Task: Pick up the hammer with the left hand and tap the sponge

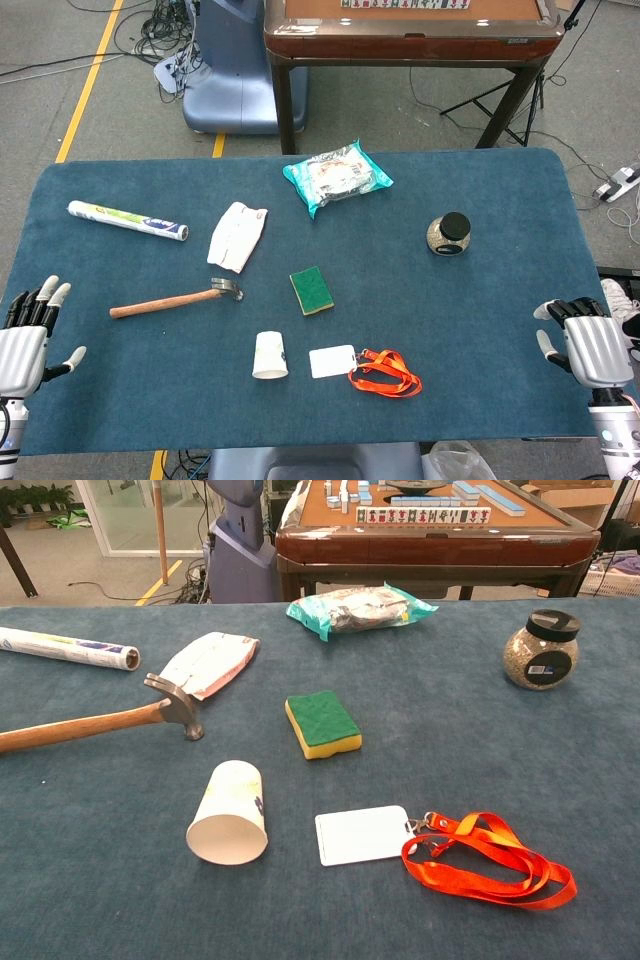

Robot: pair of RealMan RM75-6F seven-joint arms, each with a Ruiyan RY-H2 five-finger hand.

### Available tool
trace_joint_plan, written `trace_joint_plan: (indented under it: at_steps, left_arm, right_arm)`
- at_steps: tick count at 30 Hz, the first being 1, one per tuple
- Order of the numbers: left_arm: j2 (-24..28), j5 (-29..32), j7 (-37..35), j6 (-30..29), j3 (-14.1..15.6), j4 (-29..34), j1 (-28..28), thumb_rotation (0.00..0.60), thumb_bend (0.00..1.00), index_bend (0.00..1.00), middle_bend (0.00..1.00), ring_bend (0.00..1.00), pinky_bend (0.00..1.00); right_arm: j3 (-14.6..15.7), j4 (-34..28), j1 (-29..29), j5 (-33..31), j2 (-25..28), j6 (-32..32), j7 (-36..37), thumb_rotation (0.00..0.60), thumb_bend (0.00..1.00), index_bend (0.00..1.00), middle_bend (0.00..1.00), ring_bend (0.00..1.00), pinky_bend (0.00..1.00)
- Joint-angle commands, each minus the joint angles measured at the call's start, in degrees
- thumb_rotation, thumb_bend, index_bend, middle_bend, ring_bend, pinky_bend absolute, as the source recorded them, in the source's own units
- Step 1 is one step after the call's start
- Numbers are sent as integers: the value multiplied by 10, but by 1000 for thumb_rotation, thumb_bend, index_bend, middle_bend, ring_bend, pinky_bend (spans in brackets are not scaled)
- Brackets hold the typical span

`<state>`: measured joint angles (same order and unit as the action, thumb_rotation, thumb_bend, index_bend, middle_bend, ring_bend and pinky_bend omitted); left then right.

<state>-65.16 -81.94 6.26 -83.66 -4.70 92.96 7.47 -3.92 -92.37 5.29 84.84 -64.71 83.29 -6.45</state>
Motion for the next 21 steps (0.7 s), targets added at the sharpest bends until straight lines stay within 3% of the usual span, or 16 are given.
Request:
trace_joint_plan:
  at_steps: [1,12,21]
  left_arm:
    - [0,-1,0,1,0,-1,0,600,188,50,0,0,0]
    - [-4,-5,-7,8,-4,-2,11,600,187,50,0,0,0]
    - [-11,5,-14,57,-19,4,49,600,187,57,0,0,0]
  right_arm:
    - [1,-1,0,-1,0,0,0,600,377,457,450,393,288]
    - [-1,0,-4,1,1,9,4,600,378,457,450,393,288]
    - [-10,4,-9,-14,2,17,13,600,378,457,450,393,288]
